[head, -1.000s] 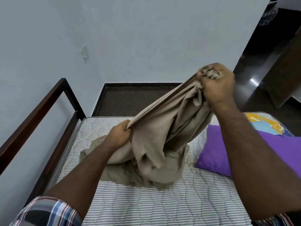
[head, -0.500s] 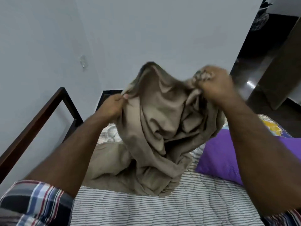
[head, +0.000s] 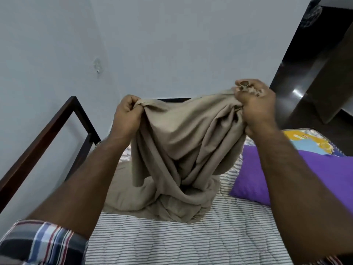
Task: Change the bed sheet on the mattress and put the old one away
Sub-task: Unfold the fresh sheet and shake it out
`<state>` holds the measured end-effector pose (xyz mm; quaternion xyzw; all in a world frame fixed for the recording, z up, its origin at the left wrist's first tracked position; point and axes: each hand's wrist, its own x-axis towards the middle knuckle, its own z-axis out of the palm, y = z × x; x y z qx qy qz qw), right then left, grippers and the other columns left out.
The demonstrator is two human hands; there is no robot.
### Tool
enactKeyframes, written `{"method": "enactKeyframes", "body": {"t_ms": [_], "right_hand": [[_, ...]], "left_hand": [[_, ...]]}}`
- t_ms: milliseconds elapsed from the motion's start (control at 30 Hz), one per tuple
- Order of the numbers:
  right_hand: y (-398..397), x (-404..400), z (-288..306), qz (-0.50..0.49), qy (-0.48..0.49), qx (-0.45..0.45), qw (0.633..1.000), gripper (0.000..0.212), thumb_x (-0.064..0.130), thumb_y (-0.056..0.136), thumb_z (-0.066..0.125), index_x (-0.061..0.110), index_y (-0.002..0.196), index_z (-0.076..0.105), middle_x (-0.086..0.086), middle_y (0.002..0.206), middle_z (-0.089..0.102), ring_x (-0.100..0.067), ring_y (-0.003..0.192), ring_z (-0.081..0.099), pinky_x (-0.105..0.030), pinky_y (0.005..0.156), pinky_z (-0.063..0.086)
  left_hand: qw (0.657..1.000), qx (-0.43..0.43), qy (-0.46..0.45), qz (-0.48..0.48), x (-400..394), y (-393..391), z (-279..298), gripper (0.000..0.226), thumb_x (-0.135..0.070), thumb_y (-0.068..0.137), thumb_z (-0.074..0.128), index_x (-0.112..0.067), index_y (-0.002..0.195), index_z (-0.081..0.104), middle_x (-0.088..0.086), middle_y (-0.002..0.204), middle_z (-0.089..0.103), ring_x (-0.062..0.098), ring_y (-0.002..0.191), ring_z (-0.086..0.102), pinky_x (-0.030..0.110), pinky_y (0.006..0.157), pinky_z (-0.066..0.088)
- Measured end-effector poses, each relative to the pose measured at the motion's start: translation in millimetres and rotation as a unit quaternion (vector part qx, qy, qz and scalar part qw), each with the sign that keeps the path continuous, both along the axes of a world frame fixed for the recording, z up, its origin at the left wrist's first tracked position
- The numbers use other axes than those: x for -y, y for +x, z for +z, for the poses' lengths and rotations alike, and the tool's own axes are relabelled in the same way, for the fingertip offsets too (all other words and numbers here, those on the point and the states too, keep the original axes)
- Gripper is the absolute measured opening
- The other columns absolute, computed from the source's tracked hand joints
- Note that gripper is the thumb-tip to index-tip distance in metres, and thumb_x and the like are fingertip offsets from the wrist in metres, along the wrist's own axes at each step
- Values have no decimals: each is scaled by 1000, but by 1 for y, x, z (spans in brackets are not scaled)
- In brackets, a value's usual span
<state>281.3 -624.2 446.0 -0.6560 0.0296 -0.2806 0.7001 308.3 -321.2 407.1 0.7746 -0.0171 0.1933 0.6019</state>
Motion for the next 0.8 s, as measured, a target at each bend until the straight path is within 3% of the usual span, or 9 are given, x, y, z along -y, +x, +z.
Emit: {"method": "enactKeyframes", "body": {"t_ms": [133,267,333,433,500,600,667,733,800], "right_hand": [[-9,-12,-2,101,-108,-48,988,27,-9,85,65,16,90,74,9,73,73,-5,70,66,-20,71,51],[-17,-36,-15,163,-141,-59,975,11,6,88,74,15,93,75,8,83,74,-3,77,66,-20,75,50],[-20,-40,-18,210,-152,-69,963,26,9,84,80,15,109,74,8,95,74,2,86,67,-17,79,50],[-23,-44,-23,333,-238,-129,903,70,16,77,86,22,140,57,8,124,68,5,109,63,-19,96,50],[-21,-46,-33,366,-338,-178,849,63,31,73,90,29,131,64,9,122,71,-2,112,65,-33,103,52],[-17,-44,-48,280,-512,-242,776,34,55,73,82,26,90,73,6,86,74,-10,86,70,-40,85,57],[-14,-38,-54,233,-507,-241,794,41,62,77,75,22,75,68,6,71,70,-10,72,66,-37,71,55],[-13,-36,-52,198,-442,-213,848,51,68,77,71,21,62,58,10,54,58,-6,54,54,-32,57,44],[-12,-36,-44,148,-381,-186,893,56,68,78,70,20,56,51,10,46,48,-4,47,44,-29,53,37]], "left_hand": [[992,-39,3,-122,12,-16,4,9,-10,85,70,-17,92,68,0,86,67,5,77,59,18,70,48],[965,-67,67,-246,31,-24,-1,7,-17,89,74,-15,95,74,-3,92,73,6,86,63,21,79,49],[955,-78,37,-285,36,-27,0,8,-16,93,69,-16,97,75,-3,97,74,8,93,64,23,85,48],[941,-70,0,-330,43,-32,4,12,-11,98,61,-14,92,71,-4,92,72,9,88,64,22,84,48],[937,-64,-14,-344,43,-35,7,17,-7,99,57,-14,89,68,-7,85,70,6,81,62,19,77,48],[932,-68,-33,-354,32,-34,10,19,-9,99,58,-16,85,69,-7,81,68,5,75,60,17,70,48],[942,-78,-45,-322,21,-31,5,17,-19,95,60,-19,80,69,-5,79,67,7,72,59,20,69,48],[968,-77,-22,-239,12,-25,-8,16,-25,92,63,-24,77,69,-7,79,67,7,74,58,26,74,47],[977,-67,18,-203,8,-22,-22,17,-23,94,67,-25,78,69,-11,80,67,5,77,58,28,77,44]]}}
